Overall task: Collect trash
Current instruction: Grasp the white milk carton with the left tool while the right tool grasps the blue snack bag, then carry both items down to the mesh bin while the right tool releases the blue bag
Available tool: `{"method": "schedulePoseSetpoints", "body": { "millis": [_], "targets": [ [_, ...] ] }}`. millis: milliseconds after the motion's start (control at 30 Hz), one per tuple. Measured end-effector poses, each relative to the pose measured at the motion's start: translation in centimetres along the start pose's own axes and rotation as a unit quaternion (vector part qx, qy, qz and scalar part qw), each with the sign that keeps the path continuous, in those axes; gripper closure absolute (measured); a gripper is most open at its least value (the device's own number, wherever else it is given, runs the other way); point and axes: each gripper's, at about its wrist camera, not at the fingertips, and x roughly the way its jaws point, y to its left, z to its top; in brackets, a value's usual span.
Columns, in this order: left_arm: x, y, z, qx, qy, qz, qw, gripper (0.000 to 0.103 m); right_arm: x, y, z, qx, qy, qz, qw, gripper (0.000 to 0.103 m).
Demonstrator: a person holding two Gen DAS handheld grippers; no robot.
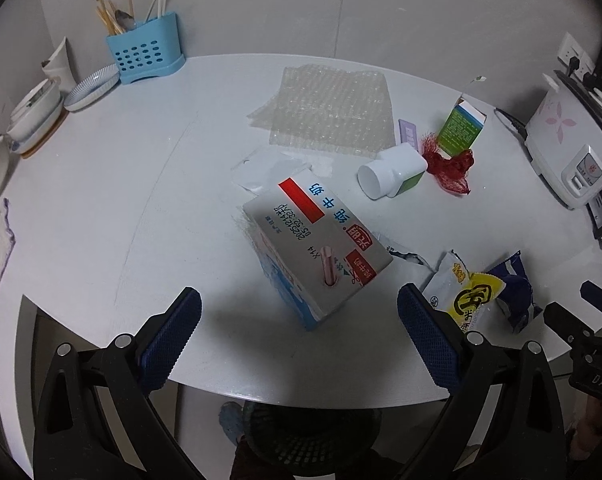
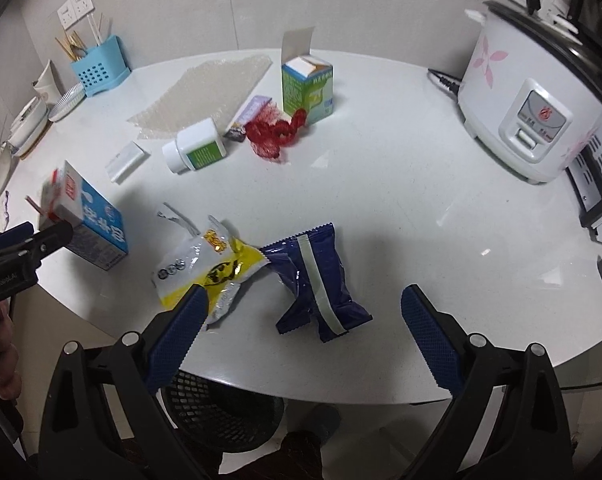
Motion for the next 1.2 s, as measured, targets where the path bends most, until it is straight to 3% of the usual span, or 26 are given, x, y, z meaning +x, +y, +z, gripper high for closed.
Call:
{"method": "schedulePoseSetpoints", "body": {
  "millis": [267, 433, 533, 633, 700, 800, 967, 1200],
  "targets": [
    [2.4, 0.0, 0.9, -0.028, 0.008, 0.023, 0.9993, 0.008, 4.0, -0.5, 0.8, -0.02, 0.036, -0.009, 0.999, 0.017],
    [3.7, -0.1, 1.1, -0.035, 0.019, 0.037, 0.9985, 0.014, 6.1, -0.8, 1.1, -0.027, 0.055, -0.011, 0.998, 0.023],
    [4.2, 0.1, 1.2, -0.037, 0.025, 0.038, 0.9983, 0.02, 7.1, -1.0, 1.2, -0.027, 0.067, -0.007, 0.997, 0.029],
    [4.5, 0.2, 1.2, -0.035, 0.03, 0.035, 0.9983, 0.034, 7.9, -1.0, 1.3, -0.025, 0.079, -0.002, 0.997, 0.037],
    [4.8, 0.3, 1.2, -0.034, 0.038, 0.031, 0.9982, 0.045, 8.2, -1.0, 1.2, -0.024, 0.083, -0.002, 0.996, 0.046],
    [4.9, 0.5, 1.3, -0.03, 0.038, 0.027, 0.9985, 0.052, 8.6, -0.8, 1.1, -0.018, 0.093, 0.005, 0.995, 0.059],
    [4.4, 0.7, 1.4, -0.018, 0.031, 0.018, 0.9992, 0.056, 8.1, -0.6, 0.8, -0.01, 0.094, 0.007, 0.995, 0.068],
    [3.2, 1.5, 0.5, -0.007, 0.026, 0.002, 0.9996, 0.057, 6.7, -0.7, 0.3, 0.011, 0.081, 0.004, 0.997, 0.07]
  ]
}}
